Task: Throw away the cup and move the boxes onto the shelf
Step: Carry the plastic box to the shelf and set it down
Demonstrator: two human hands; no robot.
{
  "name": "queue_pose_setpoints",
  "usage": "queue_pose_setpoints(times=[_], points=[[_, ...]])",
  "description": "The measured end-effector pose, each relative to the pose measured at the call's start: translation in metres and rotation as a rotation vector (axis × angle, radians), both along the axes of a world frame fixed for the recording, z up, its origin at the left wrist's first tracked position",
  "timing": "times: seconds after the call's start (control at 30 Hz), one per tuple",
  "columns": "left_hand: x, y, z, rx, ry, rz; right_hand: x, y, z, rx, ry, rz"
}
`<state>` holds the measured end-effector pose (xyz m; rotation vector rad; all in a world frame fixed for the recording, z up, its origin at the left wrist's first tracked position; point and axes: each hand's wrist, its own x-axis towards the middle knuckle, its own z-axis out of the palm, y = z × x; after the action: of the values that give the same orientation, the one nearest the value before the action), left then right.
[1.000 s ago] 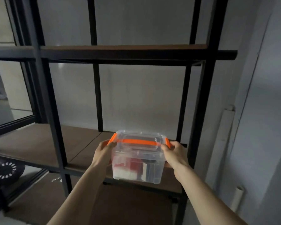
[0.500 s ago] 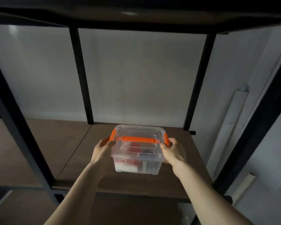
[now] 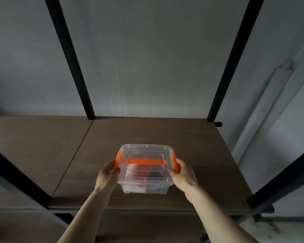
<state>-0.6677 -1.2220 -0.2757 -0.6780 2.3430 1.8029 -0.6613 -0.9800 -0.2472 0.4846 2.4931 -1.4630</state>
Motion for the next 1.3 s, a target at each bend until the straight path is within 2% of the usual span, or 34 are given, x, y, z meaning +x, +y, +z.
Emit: queue_pose_setpoints(times=[0.33, 0.43, 0.53, 0.67, 0.8, 1.03, 1.3], points=[[-0.030, -0.022, -0.045, -0.169, -0.061, -0.098, -0.031, -0.013, -0.046, 0.098, -0.073, 0.090], [-0.033, -0.021, -0.047, -0.307, -0.033, -0.145, -0.032, -0.015, -0.047, 0.132, -0.035, 0.085], [-0.032, -0.019, -0.045, -0.451, 0.010, -0.208, -0.028, -0.015, -0.052, 0.262, 0.012, 0.124], [-0.024, -0.017, -0.035, -0.697, 0.046, -0.316, -0.013, -0.007, -0.045, 0.534, 0.070, 0.224], [-0.014, -0.005, -0.019, -0.905, 0.176, -0.439, 0.000, 0.004, -0.030, 0.734, 0.068, 0.348], [0.012, 0.037, 0.013, -1.037, 0.301, -0.725, 0.038, 0.027, 0.003, 0.895, 0.159, 0.411], [0.066, 0.143, 0.063, -1.080, 0.454, -0.914, 0.137, 0.123, 0.043, 0.883, 0.197, 0.213]])
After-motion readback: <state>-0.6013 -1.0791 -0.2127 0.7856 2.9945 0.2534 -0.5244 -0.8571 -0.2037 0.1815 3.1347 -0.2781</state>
